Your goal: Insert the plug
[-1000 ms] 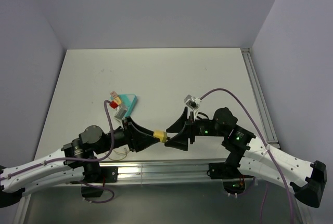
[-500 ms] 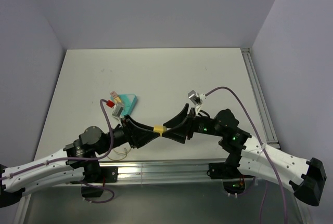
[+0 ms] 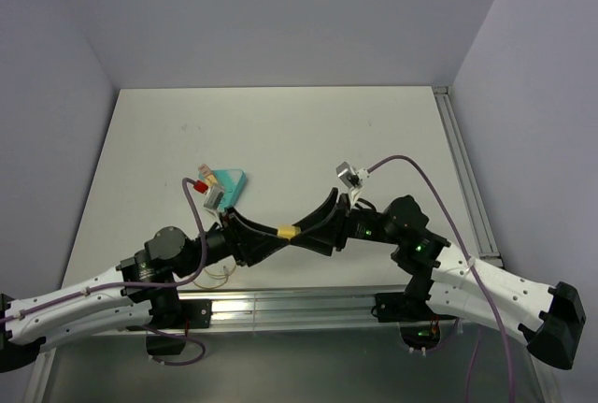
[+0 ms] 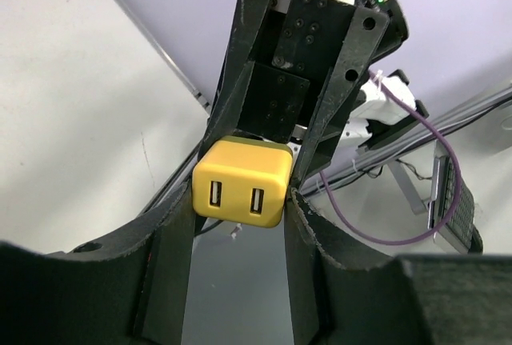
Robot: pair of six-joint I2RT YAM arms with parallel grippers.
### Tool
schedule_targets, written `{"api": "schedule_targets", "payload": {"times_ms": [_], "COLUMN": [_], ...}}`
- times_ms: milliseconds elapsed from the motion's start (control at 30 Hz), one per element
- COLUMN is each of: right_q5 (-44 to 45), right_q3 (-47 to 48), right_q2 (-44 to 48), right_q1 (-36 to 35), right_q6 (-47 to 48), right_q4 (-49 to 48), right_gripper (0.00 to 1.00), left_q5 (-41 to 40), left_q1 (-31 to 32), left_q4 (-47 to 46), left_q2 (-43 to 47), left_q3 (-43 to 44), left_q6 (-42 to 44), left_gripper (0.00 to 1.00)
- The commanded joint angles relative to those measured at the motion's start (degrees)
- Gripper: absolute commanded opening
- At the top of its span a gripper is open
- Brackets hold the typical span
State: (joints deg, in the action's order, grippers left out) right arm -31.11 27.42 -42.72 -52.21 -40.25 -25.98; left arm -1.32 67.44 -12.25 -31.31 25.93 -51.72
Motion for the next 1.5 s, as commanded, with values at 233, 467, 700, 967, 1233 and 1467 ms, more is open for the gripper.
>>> {"api": "schedule_targets", "payload": {"times_ms": [233, 467, 700, 967, 1233, 1467], "right_q5": [5.1, 6.3, 7.3, 4.0, 2.6, 1.8], "right_q3": [4.7, 4.0, 6.7, 10.1, 8.9, 8.4], "right_q2": [7.8, 12.7, 14.9, 11.5, 13.3, 13.5], "right_q1": [-0.9, -1.2, -1.6, -2.3, -2.6, -2.6], "right_q6": [20.0, 27.1, 31.2, 32.5, 33.1, 33.7], "right_q4": [19.5, 21.0, 22.5, 23.2, 22.1, 21.8], "right_gripper": [0.0, 0.0, 0.0, 0.0, 0.0, 0.0], "left_q5": [-8.5, -8.1, -0.5, 6.9, 9.6, 14.1], "left_q1": [0.3, 0.2, 0.2, -1.8, -4.5, -4.6], "left_q4": [25.7, 37.3, 29.0, 16.4, 10.0, 5.6], "left_q2": [2.9, 0.9, -3.0, -9.5, -11.4, -16.5], "left_q3": [10.3, 17.0, 17.4, 14.9, 13.4, 13.8], "left_q6": [-12.3, -28.8, -46.8, -54.7, -57.3, -56.8], "left_gripper": [1.0, 0.97, 0.83, 0.81, 0.75, 0.67]}}
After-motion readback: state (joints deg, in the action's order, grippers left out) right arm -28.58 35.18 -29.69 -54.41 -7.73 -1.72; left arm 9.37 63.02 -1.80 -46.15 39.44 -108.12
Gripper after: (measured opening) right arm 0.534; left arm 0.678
